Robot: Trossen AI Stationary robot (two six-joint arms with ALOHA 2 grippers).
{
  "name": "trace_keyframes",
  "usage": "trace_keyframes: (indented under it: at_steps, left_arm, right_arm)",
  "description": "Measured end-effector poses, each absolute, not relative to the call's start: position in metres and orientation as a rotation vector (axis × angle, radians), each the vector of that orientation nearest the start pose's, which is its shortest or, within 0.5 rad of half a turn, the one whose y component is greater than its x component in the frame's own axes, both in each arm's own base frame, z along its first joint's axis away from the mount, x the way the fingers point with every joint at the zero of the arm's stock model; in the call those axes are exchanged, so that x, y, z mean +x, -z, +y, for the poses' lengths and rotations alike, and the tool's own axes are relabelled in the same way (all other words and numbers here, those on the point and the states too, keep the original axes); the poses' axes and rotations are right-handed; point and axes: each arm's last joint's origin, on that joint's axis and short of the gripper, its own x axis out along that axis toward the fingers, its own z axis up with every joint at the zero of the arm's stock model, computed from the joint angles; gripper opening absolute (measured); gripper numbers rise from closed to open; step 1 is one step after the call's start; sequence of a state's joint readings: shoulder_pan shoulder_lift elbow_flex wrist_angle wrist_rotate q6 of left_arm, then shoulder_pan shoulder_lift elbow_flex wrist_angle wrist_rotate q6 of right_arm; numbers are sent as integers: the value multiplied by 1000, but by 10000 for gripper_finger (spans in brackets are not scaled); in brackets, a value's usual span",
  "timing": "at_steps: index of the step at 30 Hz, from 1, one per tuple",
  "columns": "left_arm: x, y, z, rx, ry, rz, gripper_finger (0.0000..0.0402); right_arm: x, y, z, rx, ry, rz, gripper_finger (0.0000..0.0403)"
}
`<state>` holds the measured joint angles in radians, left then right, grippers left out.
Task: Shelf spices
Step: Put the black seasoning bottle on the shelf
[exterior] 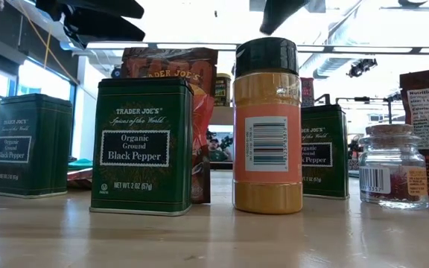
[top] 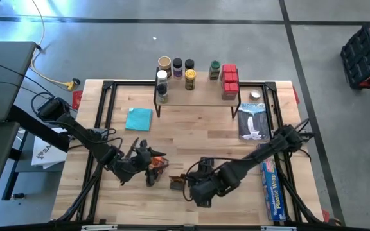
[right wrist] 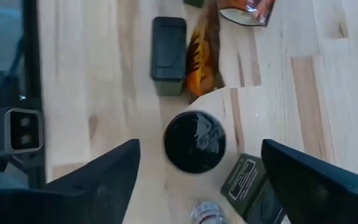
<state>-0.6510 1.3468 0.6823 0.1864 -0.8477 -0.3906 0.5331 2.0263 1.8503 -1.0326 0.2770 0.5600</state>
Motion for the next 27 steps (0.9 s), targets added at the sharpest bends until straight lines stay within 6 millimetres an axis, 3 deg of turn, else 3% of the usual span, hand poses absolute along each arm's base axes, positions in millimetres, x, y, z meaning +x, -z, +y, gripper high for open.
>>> trace_keyframes:
  at_steps: [18, 23, 27]
  left_arm:
    - [226, -217, -145, -59, -256, 306, 215]
    - [226, -217, -145, -59, -255, 306, 215]
    - [226, -217, -145, -59, -256, 306, 215]
  right_arm:
    - [388, -222, 207, -4, 65, 1227, 335]
    - [393, -218, 201, -8, 59, 1241, 289]
    - [395, -218, 196, 2, 67, 1242, 222]
